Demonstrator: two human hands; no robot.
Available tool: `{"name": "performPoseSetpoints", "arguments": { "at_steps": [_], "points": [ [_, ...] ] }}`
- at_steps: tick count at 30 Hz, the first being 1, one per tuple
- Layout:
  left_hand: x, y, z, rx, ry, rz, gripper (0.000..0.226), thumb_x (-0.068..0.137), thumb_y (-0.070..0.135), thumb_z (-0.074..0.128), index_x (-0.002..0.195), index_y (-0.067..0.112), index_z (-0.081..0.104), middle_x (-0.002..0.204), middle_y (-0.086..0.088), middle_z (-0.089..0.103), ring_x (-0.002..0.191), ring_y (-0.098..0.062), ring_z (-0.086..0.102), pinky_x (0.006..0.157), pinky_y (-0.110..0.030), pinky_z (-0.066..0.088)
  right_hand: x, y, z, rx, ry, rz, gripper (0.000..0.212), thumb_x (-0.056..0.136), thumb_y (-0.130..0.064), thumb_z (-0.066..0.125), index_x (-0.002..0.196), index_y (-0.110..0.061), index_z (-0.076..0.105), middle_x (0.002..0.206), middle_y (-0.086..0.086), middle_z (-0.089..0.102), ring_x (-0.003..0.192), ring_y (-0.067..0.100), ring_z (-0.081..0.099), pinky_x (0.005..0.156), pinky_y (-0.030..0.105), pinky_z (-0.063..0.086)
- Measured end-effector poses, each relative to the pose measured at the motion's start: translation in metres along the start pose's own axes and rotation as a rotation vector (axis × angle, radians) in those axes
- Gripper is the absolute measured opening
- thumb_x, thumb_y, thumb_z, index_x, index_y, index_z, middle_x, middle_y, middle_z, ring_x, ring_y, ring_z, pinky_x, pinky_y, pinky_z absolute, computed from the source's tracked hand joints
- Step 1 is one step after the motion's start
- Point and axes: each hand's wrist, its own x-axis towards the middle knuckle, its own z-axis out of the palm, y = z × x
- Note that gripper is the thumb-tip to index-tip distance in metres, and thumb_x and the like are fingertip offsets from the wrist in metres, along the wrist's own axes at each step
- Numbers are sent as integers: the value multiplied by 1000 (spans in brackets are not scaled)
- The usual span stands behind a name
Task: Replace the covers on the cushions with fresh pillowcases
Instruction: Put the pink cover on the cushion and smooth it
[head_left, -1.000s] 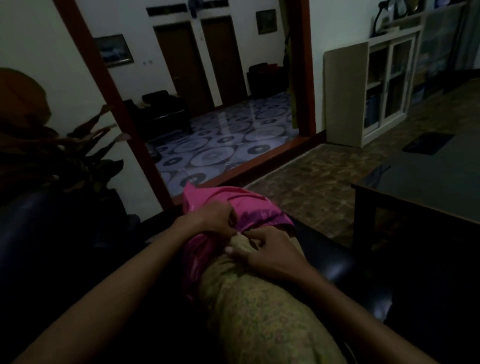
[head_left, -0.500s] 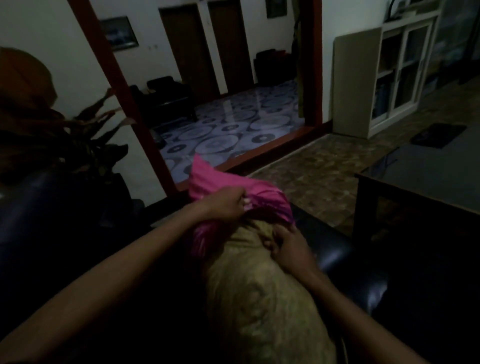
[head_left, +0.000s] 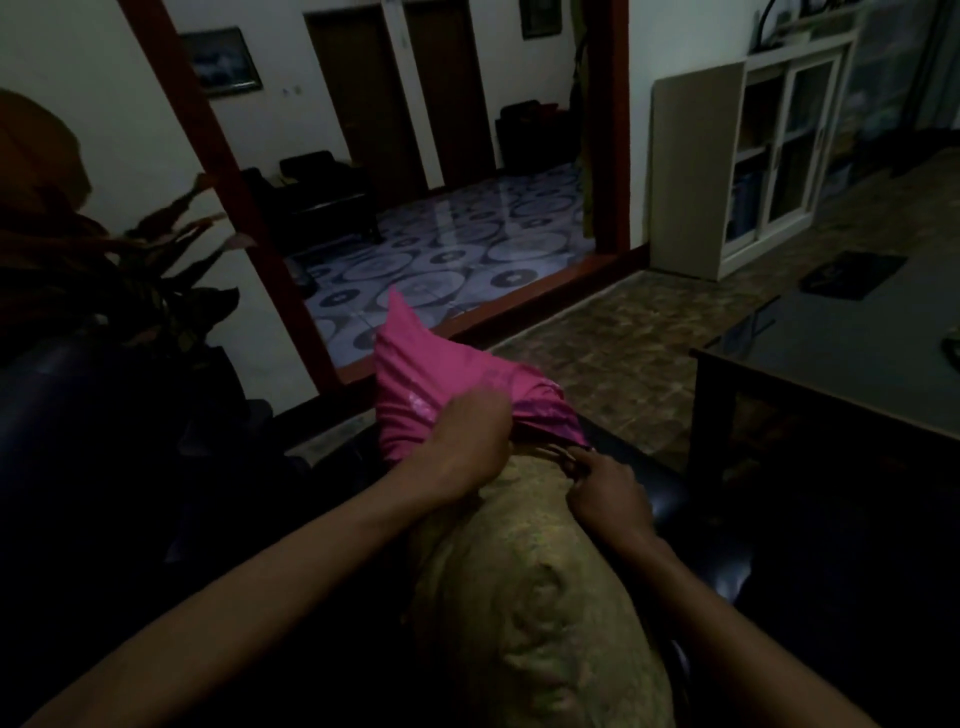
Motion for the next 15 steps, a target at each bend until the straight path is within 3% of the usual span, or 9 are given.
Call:
{"name": "performPoseSetpoints", "arguments": {
  "at_steps": [2,5,7,10,12,15],
  "points": [
    [3,6,5,-192,41,48,18,95,19,58,97,2,62,103,-20,66,100,-35,63,86,-43,38,5,12,-9,50,-15,48,49,89,-21,52,134,-37,62,139,7,61,123,33,58,92,37,46],
    [6,4,5,-357,11,153,25,84,19,67,108,12,66,105,-10,71,97,-26,67,83,-38,52,15,30,-34,98,-7,161,47,94,-39,55,141,-38,57,146,11,56,129,35,54,100,36,44],
    [6,0,4,-284,50,155,34,80,22,66,114,19,63,114,-6,66,106,-24,62,89,-38,51,20,39,-50,85,5,185,44,97,-34,59,141,-36,57,140,11,60,127,36,55,100,37,45],
    [8,-2,4,-82,182,40,31,80,32,63,106,14,61,110,-10,59,105,-30,56,87,-39,46,14,39,-66,139,62,135,38,98,-18,58,135,-25,65,131,10,67,124,31,59,91,31,44],
    [5,7,3,-176,213,62,23,81,21,59,101,11,63,103,-13,64,98,-33,61,82,-40,49,12,36,-73,223,116,77,34,98,-16,58,131,-19,68,126,9,69,122,26,61,82,23,40],
    [-7,28,-1,-288,222,166,18,80,9,54,92,11,68,89,-15,69,85,-35,66,70,-35,47,9,15,-85,412,193,-42,39,93,-20,68,132,-15,64,116,3,65,107,15,62,83,20,41]
  ]
}}
